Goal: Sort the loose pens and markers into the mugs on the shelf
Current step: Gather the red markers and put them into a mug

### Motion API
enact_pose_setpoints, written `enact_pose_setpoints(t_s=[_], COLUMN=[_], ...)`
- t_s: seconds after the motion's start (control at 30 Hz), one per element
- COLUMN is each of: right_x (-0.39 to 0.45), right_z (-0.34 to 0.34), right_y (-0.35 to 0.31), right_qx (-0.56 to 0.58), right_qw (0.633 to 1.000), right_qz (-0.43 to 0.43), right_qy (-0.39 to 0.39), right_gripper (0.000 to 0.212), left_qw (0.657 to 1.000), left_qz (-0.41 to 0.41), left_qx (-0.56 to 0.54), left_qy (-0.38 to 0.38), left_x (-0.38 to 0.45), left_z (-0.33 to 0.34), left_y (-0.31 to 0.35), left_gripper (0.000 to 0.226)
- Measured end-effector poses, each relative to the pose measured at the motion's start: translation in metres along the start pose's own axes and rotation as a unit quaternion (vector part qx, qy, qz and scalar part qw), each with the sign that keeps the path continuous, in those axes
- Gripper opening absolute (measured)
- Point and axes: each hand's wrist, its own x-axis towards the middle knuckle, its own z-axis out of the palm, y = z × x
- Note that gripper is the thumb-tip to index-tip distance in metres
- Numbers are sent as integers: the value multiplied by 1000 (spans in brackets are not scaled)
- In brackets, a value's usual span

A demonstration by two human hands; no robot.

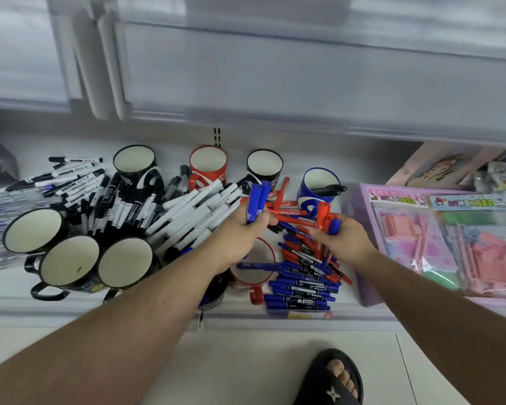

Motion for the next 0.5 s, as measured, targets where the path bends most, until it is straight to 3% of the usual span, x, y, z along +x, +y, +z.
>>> enact_pose_setpoints(t_s=[0.23,0.43,0.5], right_x=[-21,-27,-26], right_z=[-5,3,7], right_y=[-12,-14,-12], right_qx=[222,322,330], right_qw=[974,943,939], right_qz=[24,73,97], right_qy=[45,36,23], right_gripper=[4,17,20], left_qw=[992,963,951], left_qz=[22,69,58], left_qx=[121,260,305], left_qy=[-9,-8,-17], left_x=[2,-2,0], left_z=[14,29,32], left_y=[-6,-10,-14], left_gripper=[5,29,15])
